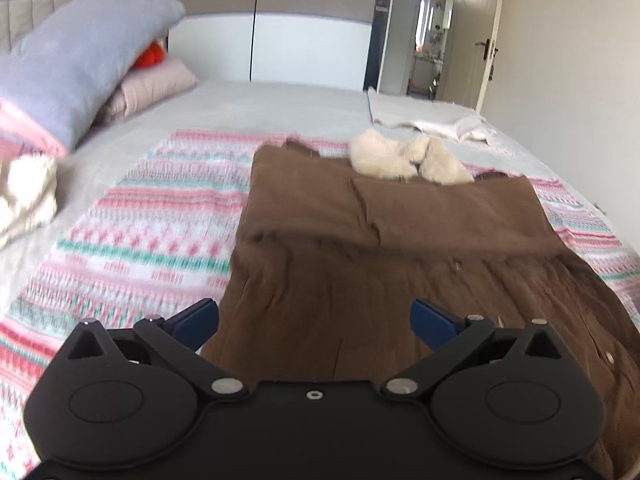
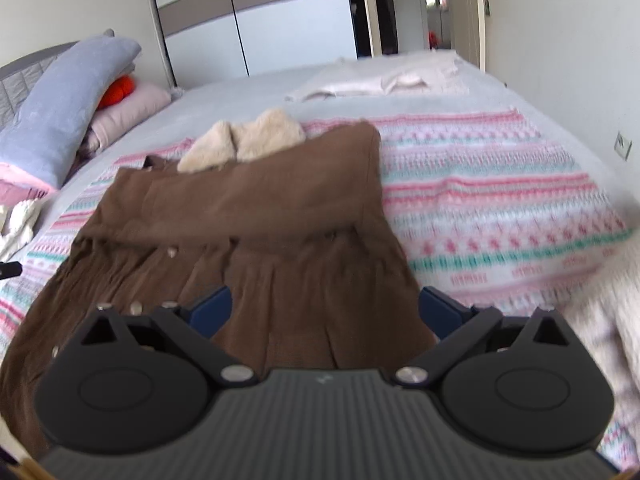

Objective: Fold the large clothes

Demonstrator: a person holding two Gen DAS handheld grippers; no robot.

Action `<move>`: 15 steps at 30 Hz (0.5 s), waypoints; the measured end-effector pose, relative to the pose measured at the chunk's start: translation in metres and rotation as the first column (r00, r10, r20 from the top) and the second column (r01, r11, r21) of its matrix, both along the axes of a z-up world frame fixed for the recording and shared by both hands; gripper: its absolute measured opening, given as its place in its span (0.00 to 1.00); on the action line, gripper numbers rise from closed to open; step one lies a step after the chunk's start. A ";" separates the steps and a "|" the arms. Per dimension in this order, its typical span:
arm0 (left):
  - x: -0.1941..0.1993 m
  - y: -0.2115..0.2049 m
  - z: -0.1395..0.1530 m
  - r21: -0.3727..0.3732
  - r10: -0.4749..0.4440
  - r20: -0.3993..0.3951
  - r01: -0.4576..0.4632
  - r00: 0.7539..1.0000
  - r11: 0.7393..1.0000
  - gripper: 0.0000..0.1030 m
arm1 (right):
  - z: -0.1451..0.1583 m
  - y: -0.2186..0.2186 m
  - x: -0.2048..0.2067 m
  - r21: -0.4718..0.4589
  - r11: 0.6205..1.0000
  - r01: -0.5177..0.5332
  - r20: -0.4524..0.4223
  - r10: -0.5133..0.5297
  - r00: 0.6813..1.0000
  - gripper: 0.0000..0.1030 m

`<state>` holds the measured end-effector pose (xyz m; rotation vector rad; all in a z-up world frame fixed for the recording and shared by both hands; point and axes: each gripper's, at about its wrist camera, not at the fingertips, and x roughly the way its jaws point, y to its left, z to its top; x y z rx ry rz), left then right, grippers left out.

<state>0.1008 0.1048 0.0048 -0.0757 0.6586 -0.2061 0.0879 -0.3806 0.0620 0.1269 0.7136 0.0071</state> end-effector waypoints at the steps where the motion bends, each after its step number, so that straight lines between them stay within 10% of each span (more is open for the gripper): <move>1: -0.005 0.007 -0.002 -0.010 -0.004 -0.021 0.004 1.000 1.000 1.00 | -0.001 -0.002 -0.006 0.005 1.000 -0.009 -0.016 0.009 1.000 0.99; 7: -0.029 0.058 -0.020 -0.119 -0.046 -0.181 0.024 0.982 0.993 1.00 | -0.020 -0.009 -0.052 0.002 0.996 -0.091 -0.114 0.091 0.989 0.99; 15: -0.053 0.111 -0.064 -0.329 -0.147 -0.363 0.021 0.920 0.944 1.00 | -0.047 -0.055 -0.097 0.220 0.975 -0.022 -0.167 0.060 0.984 0.99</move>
